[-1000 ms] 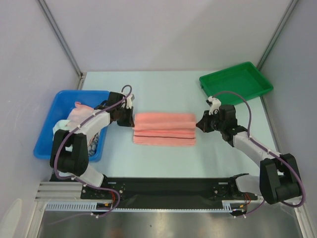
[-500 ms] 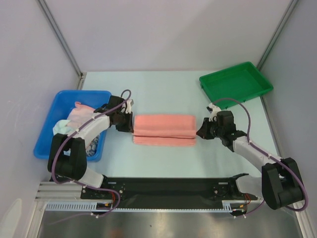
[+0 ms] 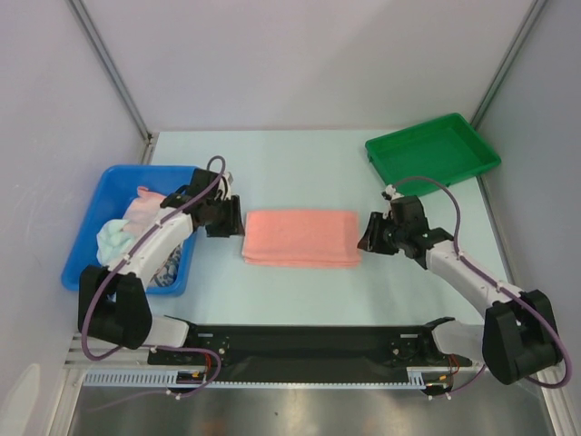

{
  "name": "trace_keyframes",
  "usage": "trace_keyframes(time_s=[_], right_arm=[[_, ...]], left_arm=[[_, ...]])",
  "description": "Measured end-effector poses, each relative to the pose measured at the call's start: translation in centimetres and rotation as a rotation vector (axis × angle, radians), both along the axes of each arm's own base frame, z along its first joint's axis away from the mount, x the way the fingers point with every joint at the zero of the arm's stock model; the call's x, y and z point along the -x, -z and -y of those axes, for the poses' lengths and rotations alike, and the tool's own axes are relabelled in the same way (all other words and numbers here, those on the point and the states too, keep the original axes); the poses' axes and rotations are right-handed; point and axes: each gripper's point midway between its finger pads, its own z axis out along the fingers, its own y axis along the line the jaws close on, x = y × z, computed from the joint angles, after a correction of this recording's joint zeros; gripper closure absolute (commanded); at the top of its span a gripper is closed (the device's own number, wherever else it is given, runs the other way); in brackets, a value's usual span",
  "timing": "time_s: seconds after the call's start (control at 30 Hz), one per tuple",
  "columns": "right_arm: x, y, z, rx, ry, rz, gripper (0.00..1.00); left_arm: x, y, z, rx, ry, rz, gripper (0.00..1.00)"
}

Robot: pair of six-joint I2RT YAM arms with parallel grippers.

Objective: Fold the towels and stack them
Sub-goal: Smooth out wrinkles on the folded towel

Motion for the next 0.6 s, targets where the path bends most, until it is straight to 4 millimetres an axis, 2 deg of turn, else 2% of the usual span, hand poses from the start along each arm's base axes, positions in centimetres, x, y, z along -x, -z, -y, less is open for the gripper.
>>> trace_keyframes(time_s=[0.1,0.23,0.3,0.47,0.5,0.6], right_arm=[[0.1,1.3,-0.7,0.019,0.003,-0.047,0.59],[0.7,4.3,-0.7,0.074,0.004,-0.139,0.58],[0.7,5.2,-0.4,0.097,0.013,-0.164,0.58],[0.4,5.5,-0.3,0.104,0.023,-0.15,0.67],[0.4,5.6,-0.3,0.104,0.023,-0.149,0.67],[0.4,5.7,-0.3,0.102,0.022,-0.144,0.66]], left_arm=[[0.0,0.7,0.5,0.028,-0.027,-0.006,0.45],[1.2,3.7,1.1,0.04,-0.039,-0.085,0.46],[1.8,5.3,1.4,0.038,-0.043,-0.128,0.46],[2.1,6.9,1.8,0.036,-0.055,-0.169,0.56],[2.0,7.0,1.8,0.034,-0.058,-0.168,0.59],[1.8,7.0,1.8,0.035,-0.066,-0.159,0.59]])
